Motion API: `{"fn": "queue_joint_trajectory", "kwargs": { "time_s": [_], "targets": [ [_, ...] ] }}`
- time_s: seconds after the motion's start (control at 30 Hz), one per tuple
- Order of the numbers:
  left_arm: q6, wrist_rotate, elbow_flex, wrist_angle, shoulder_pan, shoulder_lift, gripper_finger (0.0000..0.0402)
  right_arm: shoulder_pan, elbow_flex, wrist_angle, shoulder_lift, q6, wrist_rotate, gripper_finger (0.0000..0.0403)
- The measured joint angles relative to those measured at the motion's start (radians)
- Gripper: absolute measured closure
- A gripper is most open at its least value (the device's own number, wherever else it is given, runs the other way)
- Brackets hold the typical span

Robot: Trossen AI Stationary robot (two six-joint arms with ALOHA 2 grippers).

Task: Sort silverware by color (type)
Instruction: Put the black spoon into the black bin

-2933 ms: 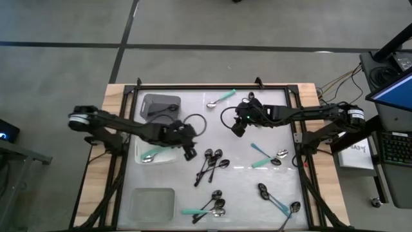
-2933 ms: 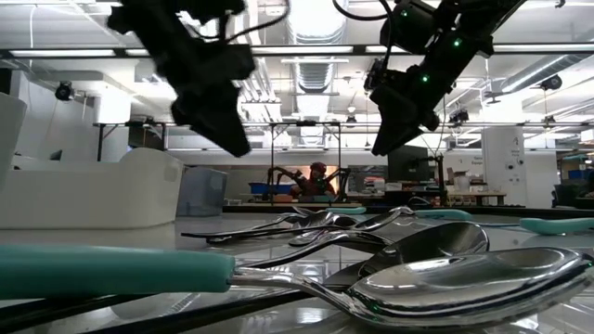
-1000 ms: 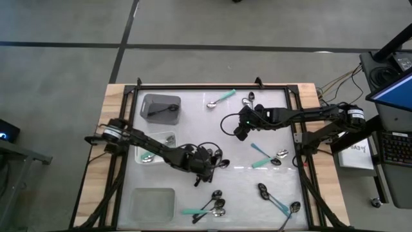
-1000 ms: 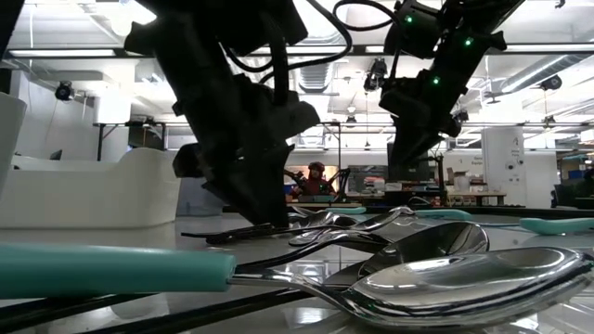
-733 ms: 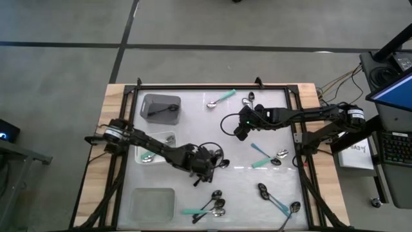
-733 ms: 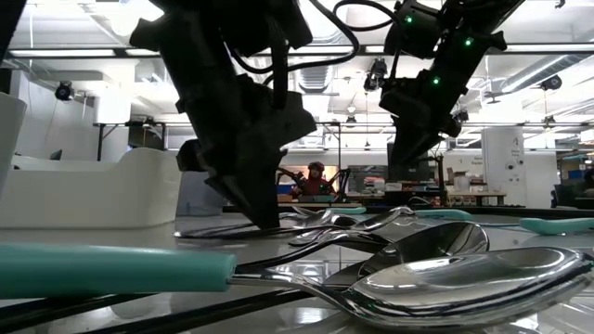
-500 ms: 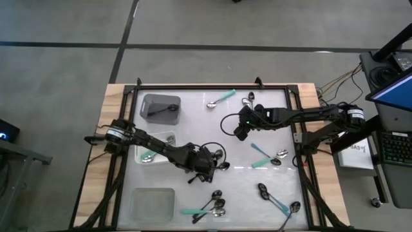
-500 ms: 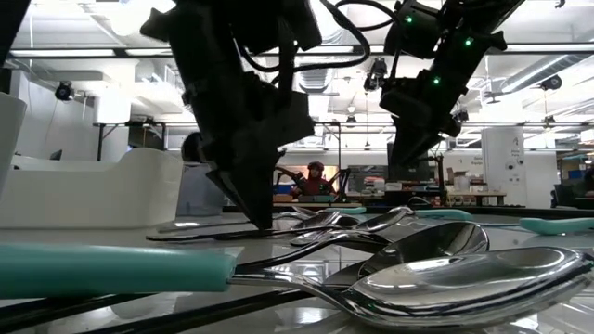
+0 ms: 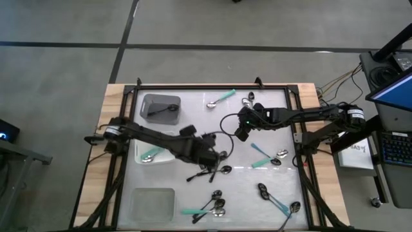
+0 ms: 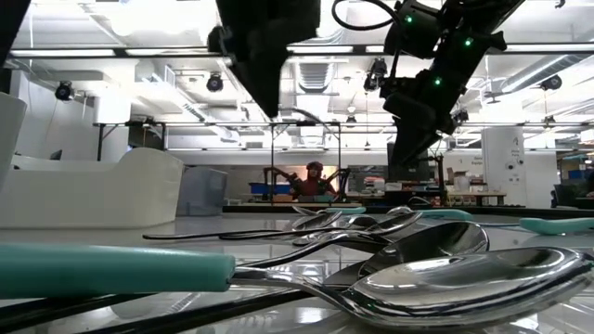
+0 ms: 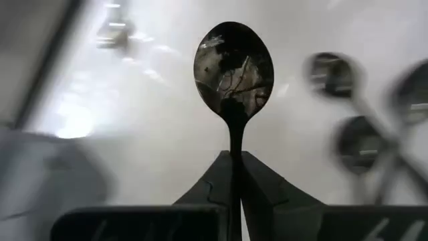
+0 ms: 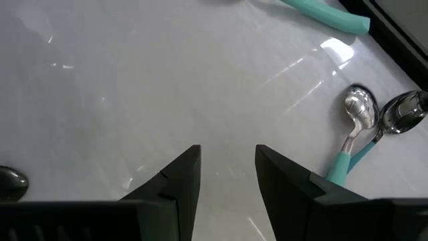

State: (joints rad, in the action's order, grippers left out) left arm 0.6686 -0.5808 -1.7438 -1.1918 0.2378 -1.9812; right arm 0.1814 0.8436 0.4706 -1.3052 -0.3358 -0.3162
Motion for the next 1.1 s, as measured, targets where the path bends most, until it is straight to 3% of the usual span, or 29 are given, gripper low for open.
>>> {"fn": "queue_joint_trajectory", "kwargs": {
  "time_s": [0.23, 0.47, 0.63, 0.9, 1.1],
  "targets": [
    [0.015, -0.141, -0.038, -0.248, -0.092, 0.046, 0.0401, 0.000, -0.016, -0.022, 0.000, 0.007, -0.052, 0.0268],
    [-0.096, -0.237, 0.115, -0.224, -0.224, 0.180, 0.0401, 0.000, -0.071, -0.104, 0.000, -0.028, -0.052, 0.0268],
    [-0.260, -0.236, 0.328, -0.040, -0.325, 0.352, 0.0401, 0.000, -0.104, -0.144, 0.000, -0.092, -0.052, 0.0268],
    [-0.505, -0.083, 0.664, 0.336, -0.484, 0.654, 0.0401, 0.002, -0.135, -0.227, 0.000, -0.091, -0.053, 0.0268],
    [-0.624, -0.064, 0.790, 0.392, -0.590, 0.774, 0.0401, 0.014, -0.136, -0.274, 0.000, 0.006, -0.115, 0.0268]
  ]
}}
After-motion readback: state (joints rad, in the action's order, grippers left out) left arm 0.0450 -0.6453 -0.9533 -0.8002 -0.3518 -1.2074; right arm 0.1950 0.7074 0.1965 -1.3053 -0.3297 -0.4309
